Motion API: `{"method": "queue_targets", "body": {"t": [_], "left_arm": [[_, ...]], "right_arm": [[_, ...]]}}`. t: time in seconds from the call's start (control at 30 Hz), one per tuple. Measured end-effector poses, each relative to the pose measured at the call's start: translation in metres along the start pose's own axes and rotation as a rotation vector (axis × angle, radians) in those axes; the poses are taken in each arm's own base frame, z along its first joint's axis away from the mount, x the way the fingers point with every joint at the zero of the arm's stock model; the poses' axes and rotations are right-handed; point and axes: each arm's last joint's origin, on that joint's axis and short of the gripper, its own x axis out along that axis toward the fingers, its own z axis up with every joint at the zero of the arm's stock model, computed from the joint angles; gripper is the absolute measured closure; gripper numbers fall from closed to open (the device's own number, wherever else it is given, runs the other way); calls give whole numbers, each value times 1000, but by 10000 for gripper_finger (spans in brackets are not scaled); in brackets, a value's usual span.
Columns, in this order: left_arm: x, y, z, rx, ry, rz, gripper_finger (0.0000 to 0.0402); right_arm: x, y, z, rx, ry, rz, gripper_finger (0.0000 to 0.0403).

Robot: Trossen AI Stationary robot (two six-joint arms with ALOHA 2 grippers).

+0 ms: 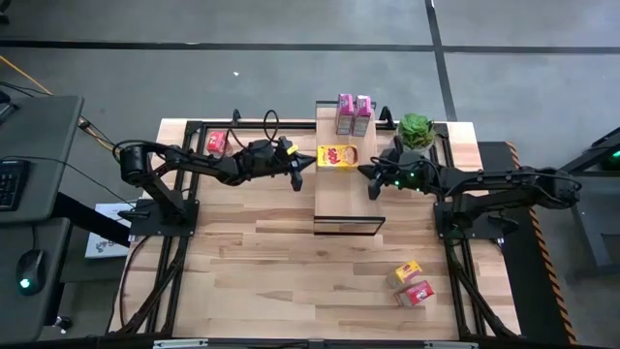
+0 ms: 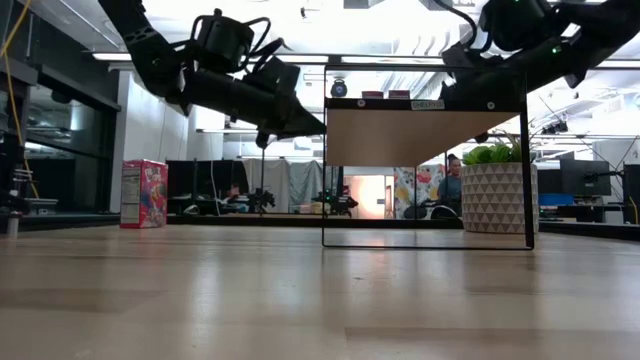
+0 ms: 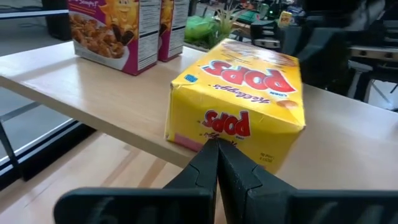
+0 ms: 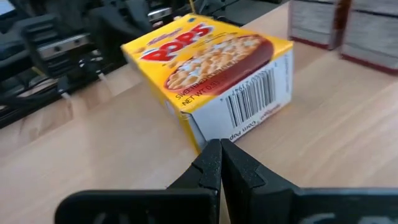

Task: Stack cereal on shelf
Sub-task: Put the top yellow cereal box on the shelf

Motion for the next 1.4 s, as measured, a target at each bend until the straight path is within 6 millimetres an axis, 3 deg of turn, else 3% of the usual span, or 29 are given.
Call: {"method": "queue_targets", "body": {"t": [0.43,0.6,0.7,0.97,1.4], "left_arm": [[0,3,0,17,-2,50,402],[0,3,-1,17,3,51,402],[0,3,-1,17,3,52,402],[0,3,-1,18,2,52,402],[0,3,0,18,1,52,402]], "right_arm": [[-12,13,5,-75,-21,146,403],[-19,13,13,-96,-122,27,403],[-15,13,13,-124,-155,-50,403],[-1,17,13,-160,-214,-38,403],[3,16,9,-154,-182,-46,403]]}}
